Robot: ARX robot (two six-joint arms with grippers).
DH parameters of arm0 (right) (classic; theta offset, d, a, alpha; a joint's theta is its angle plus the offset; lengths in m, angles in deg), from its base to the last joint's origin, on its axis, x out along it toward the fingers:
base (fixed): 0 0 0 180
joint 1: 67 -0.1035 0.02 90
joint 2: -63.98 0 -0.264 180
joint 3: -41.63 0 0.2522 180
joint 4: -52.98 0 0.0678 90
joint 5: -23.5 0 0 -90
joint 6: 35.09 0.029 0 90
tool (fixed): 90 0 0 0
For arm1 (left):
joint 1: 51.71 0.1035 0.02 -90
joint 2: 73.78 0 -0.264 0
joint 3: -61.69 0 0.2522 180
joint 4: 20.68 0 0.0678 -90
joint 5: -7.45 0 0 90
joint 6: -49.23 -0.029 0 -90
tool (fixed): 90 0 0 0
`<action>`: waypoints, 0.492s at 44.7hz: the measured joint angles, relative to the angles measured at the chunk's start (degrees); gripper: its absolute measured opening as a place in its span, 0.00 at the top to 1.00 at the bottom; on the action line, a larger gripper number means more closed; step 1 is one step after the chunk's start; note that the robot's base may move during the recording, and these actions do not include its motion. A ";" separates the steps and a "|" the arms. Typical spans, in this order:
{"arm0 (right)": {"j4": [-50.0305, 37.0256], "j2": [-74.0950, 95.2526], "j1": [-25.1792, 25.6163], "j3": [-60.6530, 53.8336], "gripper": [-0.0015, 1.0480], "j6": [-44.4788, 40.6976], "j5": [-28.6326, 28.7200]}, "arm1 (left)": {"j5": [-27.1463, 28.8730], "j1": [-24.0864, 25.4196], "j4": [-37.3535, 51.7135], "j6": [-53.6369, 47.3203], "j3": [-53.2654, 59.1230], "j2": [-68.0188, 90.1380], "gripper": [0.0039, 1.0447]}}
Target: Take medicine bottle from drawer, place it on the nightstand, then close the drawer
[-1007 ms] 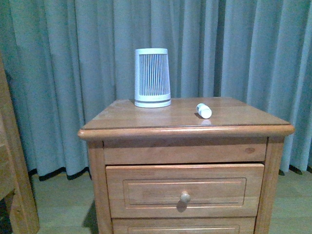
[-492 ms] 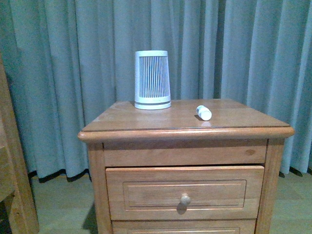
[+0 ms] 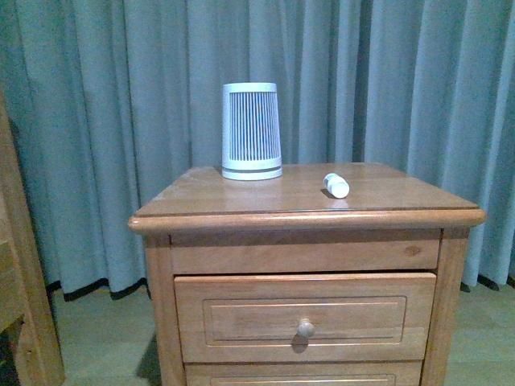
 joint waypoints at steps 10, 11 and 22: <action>0.00 0.00 0.00 0.00 0.83 -0.02 0.00 | 0.00 0.00 0.00 0.00 0.00 0.00 0.78; 0.00 0.00 0.00 0.00 0.80 -0.02 0.00 | 0.00 0.00 0.00 0.00 0.00 -0.02 0.75; 0.00 0.00 0.00 0.00 0.36 -0.02 0.00 | 0.00 0.00 0.00 0.00 0.00 -0.02 0.29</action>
